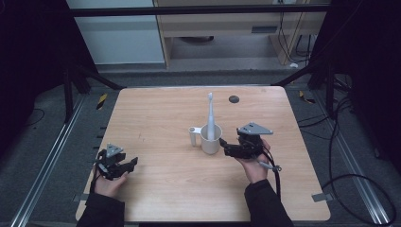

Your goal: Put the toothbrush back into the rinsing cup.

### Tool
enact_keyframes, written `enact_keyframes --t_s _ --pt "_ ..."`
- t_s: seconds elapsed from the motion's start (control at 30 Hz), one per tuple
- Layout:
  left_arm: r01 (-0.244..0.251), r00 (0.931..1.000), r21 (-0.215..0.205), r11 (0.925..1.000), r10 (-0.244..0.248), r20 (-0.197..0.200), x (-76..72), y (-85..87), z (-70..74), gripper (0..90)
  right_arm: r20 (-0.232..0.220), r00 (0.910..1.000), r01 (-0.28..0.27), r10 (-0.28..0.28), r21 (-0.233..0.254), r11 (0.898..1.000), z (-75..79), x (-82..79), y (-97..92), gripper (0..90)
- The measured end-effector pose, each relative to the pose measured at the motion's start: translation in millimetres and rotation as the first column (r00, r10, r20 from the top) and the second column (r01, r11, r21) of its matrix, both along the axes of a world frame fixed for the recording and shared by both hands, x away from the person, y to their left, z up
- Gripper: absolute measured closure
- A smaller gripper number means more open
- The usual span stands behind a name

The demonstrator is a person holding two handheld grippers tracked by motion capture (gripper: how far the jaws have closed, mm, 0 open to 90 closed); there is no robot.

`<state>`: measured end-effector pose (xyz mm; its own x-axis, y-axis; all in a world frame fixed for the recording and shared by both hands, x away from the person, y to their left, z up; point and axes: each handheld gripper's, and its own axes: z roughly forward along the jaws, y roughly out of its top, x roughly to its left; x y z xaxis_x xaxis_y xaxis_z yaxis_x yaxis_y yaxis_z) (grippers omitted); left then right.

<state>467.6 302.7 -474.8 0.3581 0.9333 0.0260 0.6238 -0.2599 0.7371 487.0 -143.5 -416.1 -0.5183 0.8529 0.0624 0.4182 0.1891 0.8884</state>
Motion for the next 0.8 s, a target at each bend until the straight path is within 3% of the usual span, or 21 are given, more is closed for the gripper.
enact_keyframes --t_s 0.47,0.8 --pt "0.009 1.0 0.003 1.0 -0.009 0.003 -0.3 -0.8 -1.2 40.7 -0.073 0.9939 0.078 -0.083 -0.071 0.994 -32.9 -32.9 -67.4 16.3" --pt "0.031 0.9995 0.011 0.9995 -0.031 0.002 -0.1 -1.9 -3.0 37.0 -0.131 0.9838 0.107 -0.122 -0.112 0.988 -52.7 -44.7 -97.2 12.5"
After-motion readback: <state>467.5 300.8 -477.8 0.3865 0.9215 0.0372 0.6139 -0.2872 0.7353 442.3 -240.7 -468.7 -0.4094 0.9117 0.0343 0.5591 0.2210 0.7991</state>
